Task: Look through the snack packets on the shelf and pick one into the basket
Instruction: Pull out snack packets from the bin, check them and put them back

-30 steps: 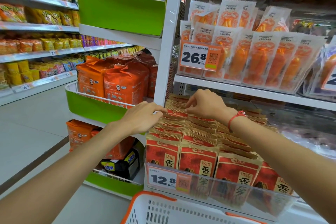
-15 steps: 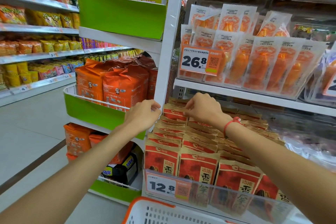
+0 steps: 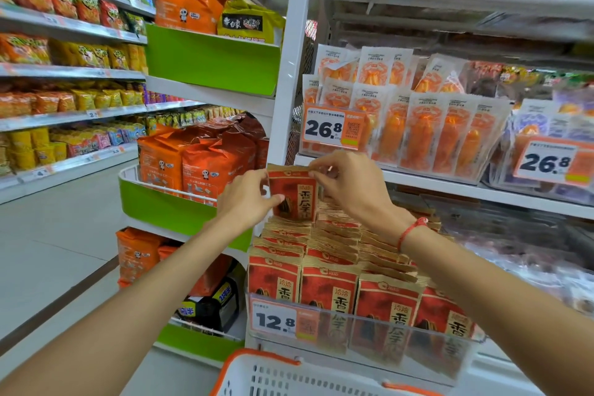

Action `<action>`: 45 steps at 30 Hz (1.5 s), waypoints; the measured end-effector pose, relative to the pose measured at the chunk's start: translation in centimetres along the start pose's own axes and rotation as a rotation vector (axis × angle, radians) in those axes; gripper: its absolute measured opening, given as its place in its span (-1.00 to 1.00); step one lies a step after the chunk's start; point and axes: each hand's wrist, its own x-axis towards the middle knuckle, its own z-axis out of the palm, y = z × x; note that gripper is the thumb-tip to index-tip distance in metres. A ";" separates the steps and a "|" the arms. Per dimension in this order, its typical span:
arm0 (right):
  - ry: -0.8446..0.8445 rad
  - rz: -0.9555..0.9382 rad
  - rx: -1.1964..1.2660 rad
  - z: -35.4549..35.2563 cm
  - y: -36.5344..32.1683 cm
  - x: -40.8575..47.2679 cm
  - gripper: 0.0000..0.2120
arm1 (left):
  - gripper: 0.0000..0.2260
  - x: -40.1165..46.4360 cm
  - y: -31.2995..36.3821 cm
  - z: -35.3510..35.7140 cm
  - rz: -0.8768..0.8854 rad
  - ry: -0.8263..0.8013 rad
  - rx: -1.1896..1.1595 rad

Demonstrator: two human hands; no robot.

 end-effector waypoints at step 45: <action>-0.190 0.294 0.673 3.5 -4.2 -20.9 -0.71 | -0.92 -19.5 -4.5 0.7 -0.154 -0.265 -0.454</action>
